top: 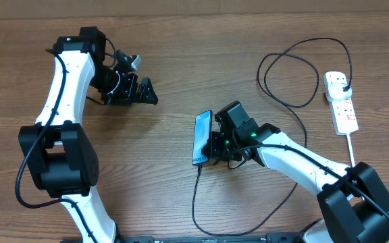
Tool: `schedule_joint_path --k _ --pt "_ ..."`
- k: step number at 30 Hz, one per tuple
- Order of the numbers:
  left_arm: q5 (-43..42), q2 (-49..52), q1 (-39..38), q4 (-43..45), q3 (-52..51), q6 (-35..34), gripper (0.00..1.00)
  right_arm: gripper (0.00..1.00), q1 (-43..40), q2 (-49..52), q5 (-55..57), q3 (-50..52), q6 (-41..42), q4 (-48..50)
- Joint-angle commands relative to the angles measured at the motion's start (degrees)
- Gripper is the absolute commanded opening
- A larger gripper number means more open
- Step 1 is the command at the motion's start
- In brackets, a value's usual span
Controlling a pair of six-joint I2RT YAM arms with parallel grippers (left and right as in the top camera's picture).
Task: Plug charger to phone and switch on socket
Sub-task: 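Hold the phone on its edge on the table with the right gripper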
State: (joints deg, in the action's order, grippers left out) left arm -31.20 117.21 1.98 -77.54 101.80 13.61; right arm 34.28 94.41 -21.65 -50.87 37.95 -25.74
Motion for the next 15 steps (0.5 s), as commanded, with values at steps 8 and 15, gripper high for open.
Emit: schedule_joint_path --k 8,15 --pt "0.2 -1.2 -0.3 0.1 1.0 -0.3 1.0 0.04 0.4 -0.4 1.7 0.0 -0.2 -0.1" --pt "0.2 -1.2 -0.3 0.1 1.0 -0.3 1.0 0.04 0.4 -0.4 1.7 0.0 -0.2 -0.1"
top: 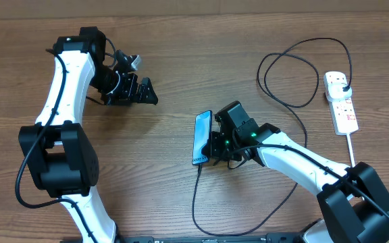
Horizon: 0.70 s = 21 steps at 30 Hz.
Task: Plug charger to phone and switch on socket
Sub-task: 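Hold the phone on its edge on the table with the right gripper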
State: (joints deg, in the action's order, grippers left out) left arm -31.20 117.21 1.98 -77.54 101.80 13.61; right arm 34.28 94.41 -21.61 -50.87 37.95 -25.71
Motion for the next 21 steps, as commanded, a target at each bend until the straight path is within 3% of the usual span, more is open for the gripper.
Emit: schedule_joint_path --k 1,21 --pt "0.2 -1.2 -0.3 0.1 1.0 -0.3 0.99 0.04 0.4 -0.4 1.7 0.0 -0.2 -0.1" --pt "0.2 -1.2 -0.3 0.1 1.0 -0.3 0.99 0.04 0.4 -0.4 1.8 0.0 -0.2 -0.1"
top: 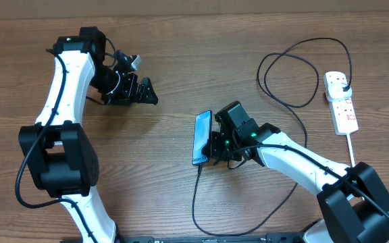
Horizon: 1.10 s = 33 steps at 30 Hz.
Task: Plug charger to phone and switch on socket
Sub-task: 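Hold the phone on its edge on the table with the right gripper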
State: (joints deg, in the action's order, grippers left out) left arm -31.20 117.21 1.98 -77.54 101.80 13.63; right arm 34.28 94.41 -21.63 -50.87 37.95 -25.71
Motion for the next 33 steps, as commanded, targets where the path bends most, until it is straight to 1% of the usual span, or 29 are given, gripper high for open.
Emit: schedule_joint_path --k 1,26,28,30,33 --pt "0.2 -1.2 -0.3 0.1 1.0 -0.4 0.99 0.04 0.4 -0.4 2.1 0.0 -0.2 -0.1" --pt "0.2 -1.2 -0.3 0.1 1.0 -0.4 0.99 0.04 0.4 -0.4 2.3 0.0 -0.2 -0.1" --pt "0.2 -1.2 -0.3 0.1 1.0 -0.4 1.0 0.05 0.4 -0.4 2.4 0.0 -0.2 -0.1" --pt "0.2 -1.2 -0.3 0.1 1.0 -0.4 1.0 0.08 0.4 -0.4 2.6 0.0 -0.2 -0.1" --pt "0.2 -1.2 -0.3 0.1 1.0 -0.4 1.0 0.08 0.4 -0.4 2.6 0.0 -0.2 -0.1"
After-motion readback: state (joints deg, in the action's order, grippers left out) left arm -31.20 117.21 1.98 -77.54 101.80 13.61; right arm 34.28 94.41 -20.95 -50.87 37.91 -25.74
